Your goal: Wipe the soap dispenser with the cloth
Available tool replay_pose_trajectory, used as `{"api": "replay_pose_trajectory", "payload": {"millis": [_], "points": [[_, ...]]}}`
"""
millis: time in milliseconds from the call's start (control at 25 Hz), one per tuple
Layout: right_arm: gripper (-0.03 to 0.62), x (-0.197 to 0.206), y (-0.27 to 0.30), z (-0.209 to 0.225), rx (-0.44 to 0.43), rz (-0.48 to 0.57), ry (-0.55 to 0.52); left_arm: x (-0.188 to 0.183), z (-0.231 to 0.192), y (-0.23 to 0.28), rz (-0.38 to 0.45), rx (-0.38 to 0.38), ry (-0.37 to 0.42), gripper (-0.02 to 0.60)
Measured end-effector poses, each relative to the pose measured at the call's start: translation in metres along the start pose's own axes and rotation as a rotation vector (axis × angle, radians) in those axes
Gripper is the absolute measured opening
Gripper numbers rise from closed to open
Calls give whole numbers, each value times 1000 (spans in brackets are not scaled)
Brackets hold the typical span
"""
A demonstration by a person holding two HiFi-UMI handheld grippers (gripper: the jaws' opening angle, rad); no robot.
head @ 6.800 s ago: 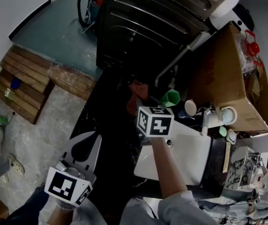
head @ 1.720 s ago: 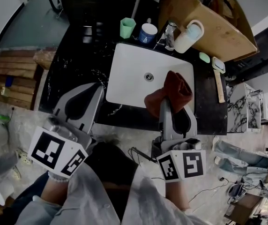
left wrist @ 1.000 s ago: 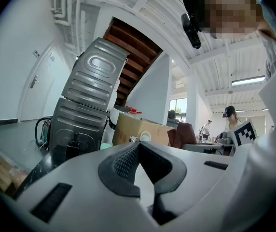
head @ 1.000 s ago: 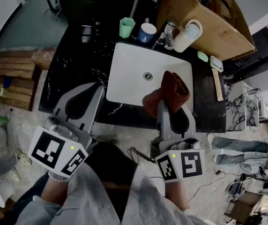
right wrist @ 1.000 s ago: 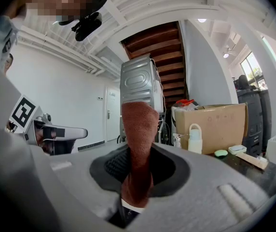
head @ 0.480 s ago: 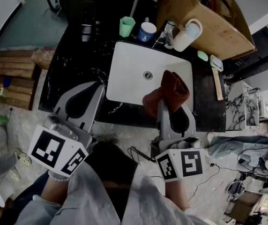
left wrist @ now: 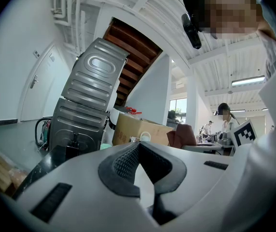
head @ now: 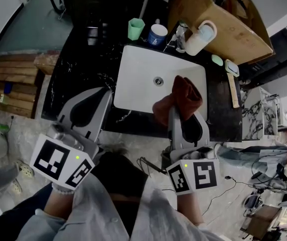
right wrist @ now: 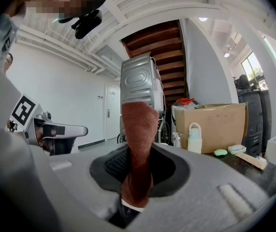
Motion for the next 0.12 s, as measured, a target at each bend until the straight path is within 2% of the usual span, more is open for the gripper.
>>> {"api": "replay_pose_trajectory", "payload": {"millis": [120], "points": [[78,1,0,0,-3,-4,1,0,1,0,-3,-3,-2,3]]}}
Point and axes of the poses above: the fingertips, and each gripper's own axes: y forward along the fingers, z to its right, x out of its underside, the point moved 10 cm from there along -y, backward along the fingers, and after that the axes turned 4 degrees about -y, right-handed, at the moved point
